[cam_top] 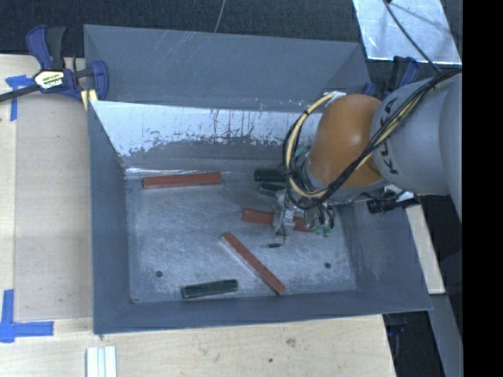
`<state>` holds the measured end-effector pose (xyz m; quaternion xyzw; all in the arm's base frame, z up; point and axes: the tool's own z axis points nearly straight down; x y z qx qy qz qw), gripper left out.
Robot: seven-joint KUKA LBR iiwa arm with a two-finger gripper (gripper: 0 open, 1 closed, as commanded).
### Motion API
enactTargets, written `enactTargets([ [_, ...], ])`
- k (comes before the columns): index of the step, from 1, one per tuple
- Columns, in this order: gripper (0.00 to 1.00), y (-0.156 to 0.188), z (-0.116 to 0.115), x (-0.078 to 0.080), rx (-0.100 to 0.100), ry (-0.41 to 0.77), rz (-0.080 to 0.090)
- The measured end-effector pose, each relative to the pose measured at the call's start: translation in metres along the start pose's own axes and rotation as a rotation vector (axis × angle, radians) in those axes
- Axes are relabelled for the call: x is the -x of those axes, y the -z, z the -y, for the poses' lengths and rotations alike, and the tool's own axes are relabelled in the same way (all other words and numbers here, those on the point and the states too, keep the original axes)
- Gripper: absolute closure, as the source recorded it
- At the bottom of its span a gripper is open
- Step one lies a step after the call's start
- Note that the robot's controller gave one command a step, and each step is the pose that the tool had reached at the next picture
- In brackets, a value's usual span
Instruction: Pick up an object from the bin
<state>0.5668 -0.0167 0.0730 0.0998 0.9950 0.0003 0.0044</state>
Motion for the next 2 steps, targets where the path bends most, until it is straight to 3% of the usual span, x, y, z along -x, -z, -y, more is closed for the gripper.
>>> enactTargets([
  [1,0.0,-0.0026,0.0006,-0.002,-0.002,0.001,-0.006],
  [2,1.0,-0.0013,0.0002,-0.001,-0.001,0.001,-0.003],
])
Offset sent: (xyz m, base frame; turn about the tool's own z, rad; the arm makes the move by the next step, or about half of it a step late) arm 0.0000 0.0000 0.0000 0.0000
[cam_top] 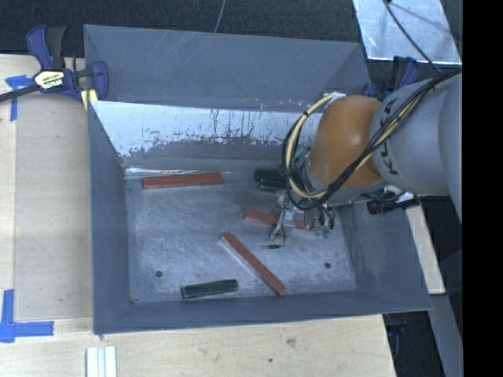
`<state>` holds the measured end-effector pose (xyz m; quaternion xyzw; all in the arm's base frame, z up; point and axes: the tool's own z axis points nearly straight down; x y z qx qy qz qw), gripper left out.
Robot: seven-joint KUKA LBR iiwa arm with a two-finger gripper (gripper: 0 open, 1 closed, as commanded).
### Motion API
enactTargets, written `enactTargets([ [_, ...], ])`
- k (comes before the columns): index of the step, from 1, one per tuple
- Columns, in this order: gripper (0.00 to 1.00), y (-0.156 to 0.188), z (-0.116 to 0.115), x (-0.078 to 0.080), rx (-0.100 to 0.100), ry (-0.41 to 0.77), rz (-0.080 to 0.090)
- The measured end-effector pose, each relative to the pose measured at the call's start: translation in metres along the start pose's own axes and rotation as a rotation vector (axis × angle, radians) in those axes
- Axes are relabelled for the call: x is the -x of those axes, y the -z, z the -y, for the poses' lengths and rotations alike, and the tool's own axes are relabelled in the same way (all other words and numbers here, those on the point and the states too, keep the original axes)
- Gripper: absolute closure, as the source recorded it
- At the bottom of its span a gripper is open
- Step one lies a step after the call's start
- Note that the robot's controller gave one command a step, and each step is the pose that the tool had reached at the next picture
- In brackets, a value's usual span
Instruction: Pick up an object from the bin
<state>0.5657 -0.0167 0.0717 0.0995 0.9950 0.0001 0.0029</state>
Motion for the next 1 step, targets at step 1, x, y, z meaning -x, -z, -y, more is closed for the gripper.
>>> enactTargets([
  [1,1.0,0.0,0.0,0.0,0.0,0.0,0.0],
])
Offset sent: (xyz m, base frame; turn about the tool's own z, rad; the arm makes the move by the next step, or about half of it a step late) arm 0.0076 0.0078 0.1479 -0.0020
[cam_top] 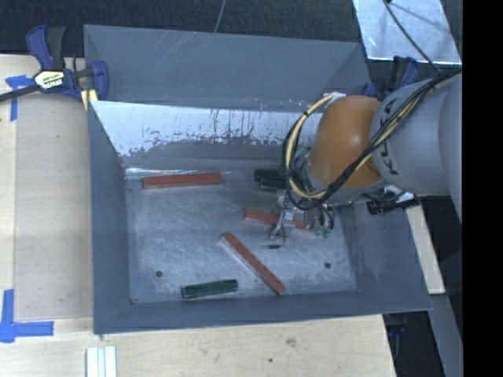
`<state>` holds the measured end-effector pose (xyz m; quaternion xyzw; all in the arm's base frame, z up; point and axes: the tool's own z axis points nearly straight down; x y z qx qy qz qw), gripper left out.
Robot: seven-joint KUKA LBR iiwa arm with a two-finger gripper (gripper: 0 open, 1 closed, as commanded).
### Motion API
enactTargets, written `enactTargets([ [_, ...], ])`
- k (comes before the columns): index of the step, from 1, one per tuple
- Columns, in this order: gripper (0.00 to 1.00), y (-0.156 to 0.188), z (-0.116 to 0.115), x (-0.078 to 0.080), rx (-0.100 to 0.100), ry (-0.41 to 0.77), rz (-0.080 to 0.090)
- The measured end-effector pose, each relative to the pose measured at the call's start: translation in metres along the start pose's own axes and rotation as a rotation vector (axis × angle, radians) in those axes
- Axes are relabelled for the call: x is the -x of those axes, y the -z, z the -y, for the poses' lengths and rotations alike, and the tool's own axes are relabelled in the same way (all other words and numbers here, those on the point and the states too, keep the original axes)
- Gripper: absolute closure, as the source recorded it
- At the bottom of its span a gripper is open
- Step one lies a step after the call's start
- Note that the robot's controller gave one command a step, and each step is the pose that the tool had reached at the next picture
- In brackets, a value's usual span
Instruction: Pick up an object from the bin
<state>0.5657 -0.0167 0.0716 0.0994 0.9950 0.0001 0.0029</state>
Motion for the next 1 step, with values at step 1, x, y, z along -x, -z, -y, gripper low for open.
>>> enactTargets([
  [1,1.0,0.149,-0.0091,0.0081,0.0,0.004,-0.001],
])
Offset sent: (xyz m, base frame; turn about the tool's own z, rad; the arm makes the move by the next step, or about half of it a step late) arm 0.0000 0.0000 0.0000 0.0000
